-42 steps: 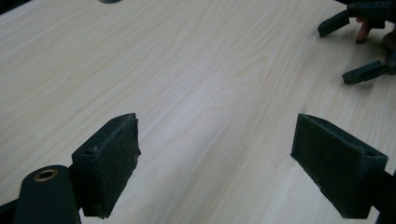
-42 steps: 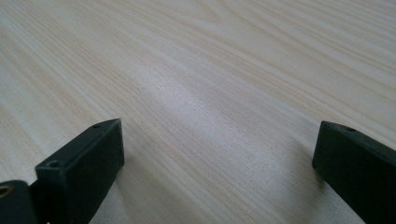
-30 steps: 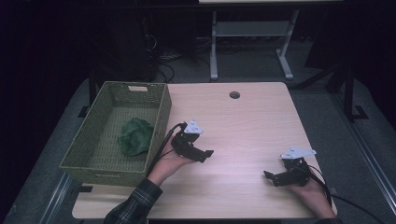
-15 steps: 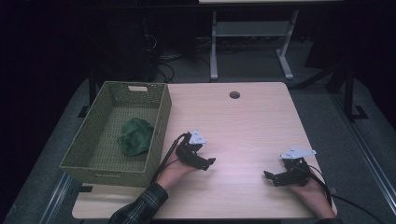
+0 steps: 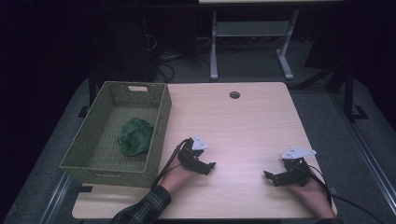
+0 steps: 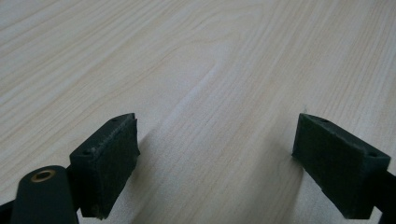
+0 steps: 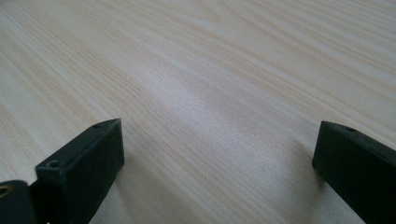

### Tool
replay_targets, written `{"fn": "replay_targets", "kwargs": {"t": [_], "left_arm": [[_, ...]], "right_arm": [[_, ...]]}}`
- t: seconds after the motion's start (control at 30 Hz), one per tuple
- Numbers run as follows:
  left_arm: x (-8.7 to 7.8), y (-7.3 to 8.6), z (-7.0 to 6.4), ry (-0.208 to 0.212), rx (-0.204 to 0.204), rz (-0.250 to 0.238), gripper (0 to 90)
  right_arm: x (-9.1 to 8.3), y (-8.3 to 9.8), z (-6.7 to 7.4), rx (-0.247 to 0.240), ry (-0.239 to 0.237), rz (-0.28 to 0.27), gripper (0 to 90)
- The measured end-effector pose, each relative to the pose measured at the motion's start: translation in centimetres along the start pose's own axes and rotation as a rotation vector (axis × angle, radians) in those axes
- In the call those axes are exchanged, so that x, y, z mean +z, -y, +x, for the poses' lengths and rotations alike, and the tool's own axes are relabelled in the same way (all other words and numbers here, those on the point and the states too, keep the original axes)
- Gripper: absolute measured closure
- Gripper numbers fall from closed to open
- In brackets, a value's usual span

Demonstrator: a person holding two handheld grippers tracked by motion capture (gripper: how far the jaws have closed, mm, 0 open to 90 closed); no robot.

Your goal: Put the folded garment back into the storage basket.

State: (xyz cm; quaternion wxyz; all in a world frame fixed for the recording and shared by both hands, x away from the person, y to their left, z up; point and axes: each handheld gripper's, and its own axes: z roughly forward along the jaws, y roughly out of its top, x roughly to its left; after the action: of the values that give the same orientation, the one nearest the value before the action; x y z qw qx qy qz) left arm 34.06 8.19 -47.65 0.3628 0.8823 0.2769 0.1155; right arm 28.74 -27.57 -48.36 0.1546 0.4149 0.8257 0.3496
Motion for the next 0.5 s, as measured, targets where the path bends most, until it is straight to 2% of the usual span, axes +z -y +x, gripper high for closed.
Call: {"fn": "replay_targets", "kwargs": {"t": [0.1,0.5], "left_arm": [[0.07,0.23,0.03,-0.002,0.001,-0.020,12.9],[0.09,0.23,0.01,0.000,0.002,-0.021,12.9]], "right_arm": [[-0.01,0.00,0.00,-0.002,0.000,0.001,1.7],[-0.01,0.01,0.00,-0.002,0.001,0.001,1.8]]}}
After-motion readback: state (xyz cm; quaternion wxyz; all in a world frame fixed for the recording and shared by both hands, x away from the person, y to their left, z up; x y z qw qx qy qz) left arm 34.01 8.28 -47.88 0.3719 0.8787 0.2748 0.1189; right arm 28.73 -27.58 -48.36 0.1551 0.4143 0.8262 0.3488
